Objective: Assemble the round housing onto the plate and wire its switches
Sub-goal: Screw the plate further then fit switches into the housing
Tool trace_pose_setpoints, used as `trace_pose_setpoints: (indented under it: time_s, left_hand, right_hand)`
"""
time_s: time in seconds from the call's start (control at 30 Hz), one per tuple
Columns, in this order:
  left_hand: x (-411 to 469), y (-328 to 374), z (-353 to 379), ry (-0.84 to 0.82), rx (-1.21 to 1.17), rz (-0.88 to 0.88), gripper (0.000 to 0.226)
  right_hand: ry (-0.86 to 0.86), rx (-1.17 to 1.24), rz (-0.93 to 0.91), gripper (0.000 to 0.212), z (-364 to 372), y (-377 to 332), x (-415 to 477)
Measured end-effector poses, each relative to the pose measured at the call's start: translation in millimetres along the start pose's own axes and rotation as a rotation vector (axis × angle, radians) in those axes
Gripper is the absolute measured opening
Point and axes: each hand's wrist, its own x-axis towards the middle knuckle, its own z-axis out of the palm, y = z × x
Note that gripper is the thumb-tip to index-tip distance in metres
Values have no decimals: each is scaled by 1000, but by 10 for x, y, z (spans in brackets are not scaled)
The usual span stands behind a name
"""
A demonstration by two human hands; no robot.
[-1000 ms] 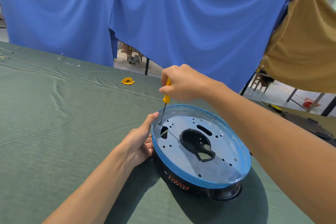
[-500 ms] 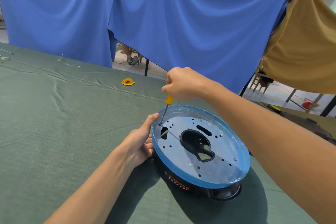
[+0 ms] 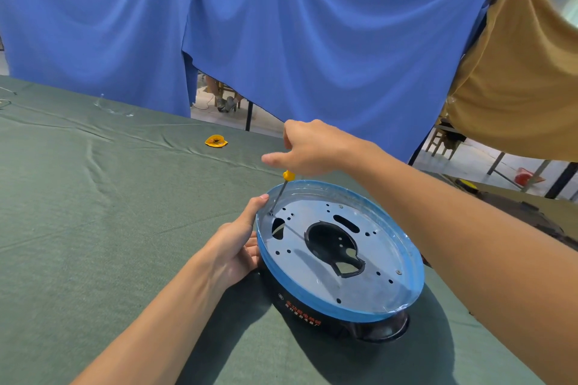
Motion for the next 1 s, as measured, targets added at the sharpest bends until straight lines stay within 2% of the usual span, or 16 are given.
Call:
trace_pose_setpoints:
  time_s: [0.07,0.13,0.33,0.43,0.5,0.63,0.73,0.8,0.87,0.93,1.0]
  left_hand:
    - [-3,-1,4,-4,1,-4,53]
    - [-11,2,10,-1,0,-12,53]
    - [-28,3,20,18,-3,-11,58]
    - [-33,4,21,19,-4,-7,60]
    - [-32,3,23,16,-9,-7,61]
    - [-24,-4,14,5,2,-14,65]
    - [-25,-1,2,5,1,-15,62]
    - [-27,1,5,2,3,-13,61]
    - [-18,-3,-2,0,12,-4,61]
    - [-12,-9,-10,-6,9,-4,62]
    - [-13,-9,-14,-7,0,-10,63]
  right_hand:
    - [-129,76,12,44,-99,-11,-46]
    - [-163,141,-21,36,-145,-11,-58]
    - [155,40,-128,24,-10,-43,23]
    - [241,-134,-112,38,90,-85,29]
    - [184,-137,-73,42,76,-93,24]
    - [-133,107,-55,33,-122,-86,5]
    - [-46,120,-120,27,-121,-78,33]
    - [106,1,-167,21,-41,-83,68]
    - [187,-100,-156,27,51,-102,83]
    - [170,-140,-100,36,71,-107,79]
    - [29,-51,-51,42,-1,-99,57]
